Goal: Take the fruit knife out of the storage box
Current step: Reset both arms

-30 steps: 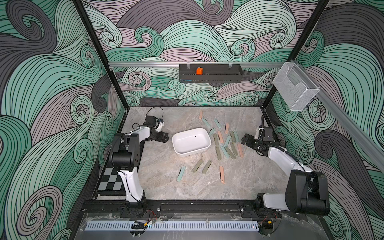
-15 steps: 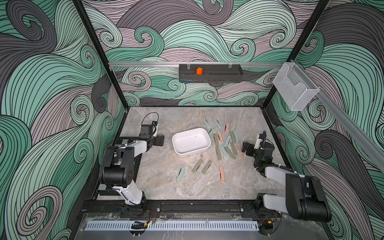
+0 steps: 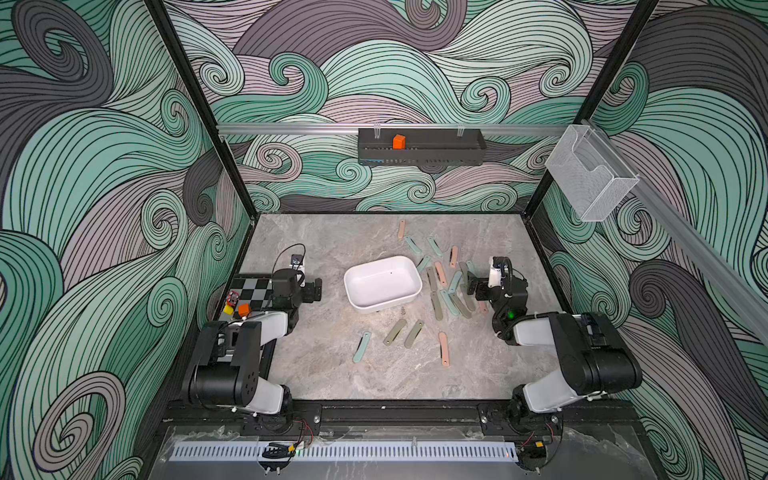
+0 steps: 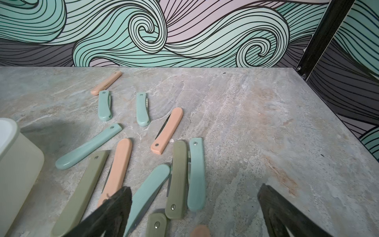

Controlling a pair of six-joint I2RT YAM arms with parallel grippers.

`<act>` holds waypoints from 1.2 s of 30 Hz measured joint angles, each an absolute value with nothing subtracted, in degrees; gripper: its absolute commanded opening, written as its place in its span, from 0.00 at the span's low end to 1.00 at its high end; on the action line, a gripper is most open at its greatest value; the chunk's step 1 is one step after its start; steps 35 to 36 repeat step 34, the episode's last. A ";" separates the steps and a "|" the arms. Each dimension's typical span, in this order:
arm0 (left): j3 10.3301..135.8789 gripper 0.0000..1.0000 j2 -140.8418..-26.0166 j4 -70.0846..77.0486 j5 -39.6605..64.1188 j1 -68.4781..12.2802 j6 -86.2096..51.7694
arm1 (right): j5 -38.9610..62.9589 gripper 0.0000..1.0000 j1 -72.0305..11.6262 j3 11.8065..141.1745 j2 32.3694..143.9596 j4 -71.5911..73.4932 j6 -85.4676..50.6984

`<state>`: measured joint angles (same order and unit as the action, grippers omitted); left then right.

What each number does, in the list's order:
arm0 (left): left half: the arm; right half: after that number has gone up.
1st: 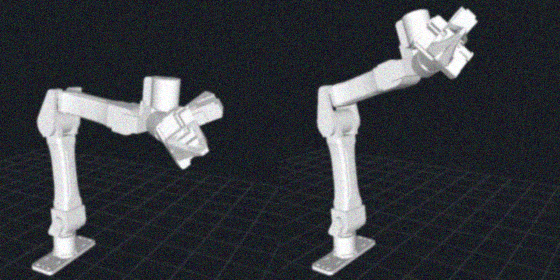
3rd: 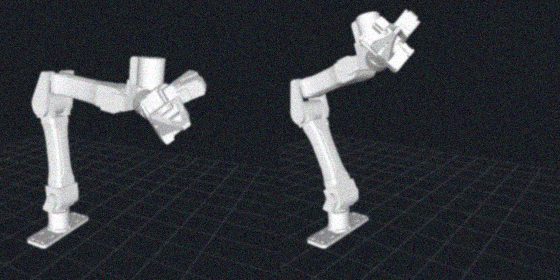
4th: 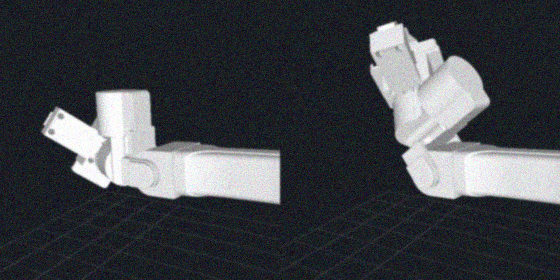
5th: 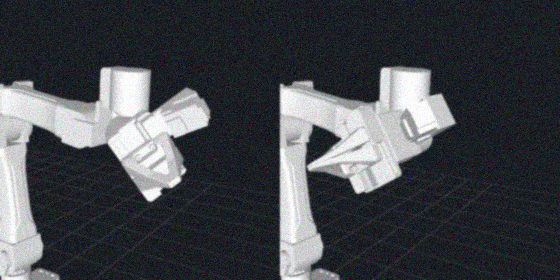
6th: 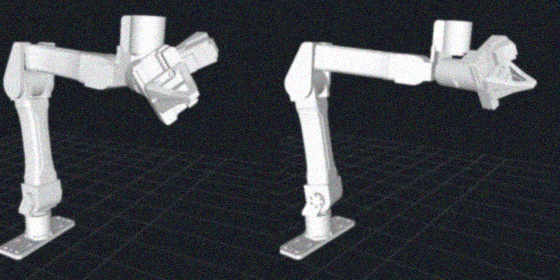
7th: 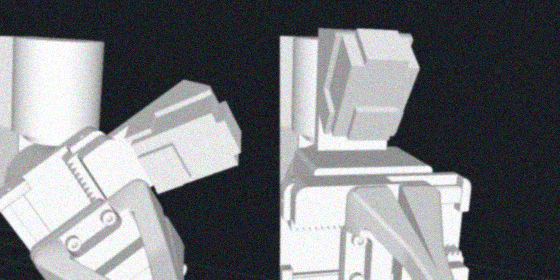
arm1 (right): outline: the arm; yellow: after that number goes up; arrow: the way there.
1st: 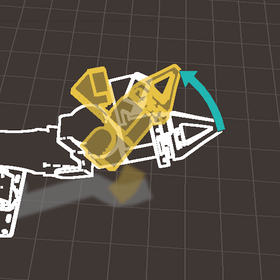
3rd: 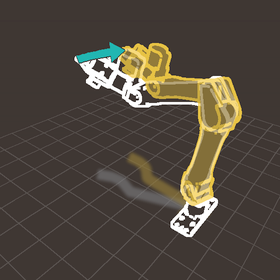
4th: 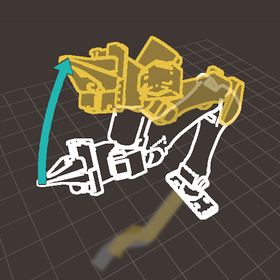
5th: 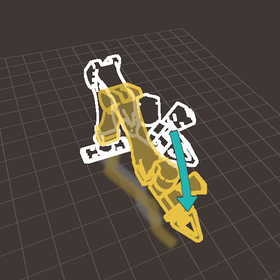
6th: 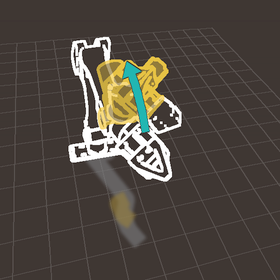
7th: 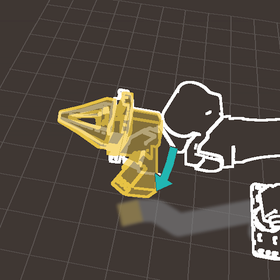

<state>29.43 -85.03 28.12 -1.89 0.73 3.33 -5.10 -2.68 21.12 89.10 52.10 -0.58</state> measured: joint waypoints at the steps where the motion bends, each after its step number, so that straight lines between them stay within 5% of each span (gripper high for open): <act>1: 30.39 0.99 -85.60 28.08 -1.85 1.13 2.98 | -5.39 0.98 -2.68 21.12 89.14 52.25 -0.36; 36: 24.71 0.99 -86.94 38.68 0.69 2.59 1.21 | -6.20 0.98 -2.66 21.04 89.21 53.54 0.93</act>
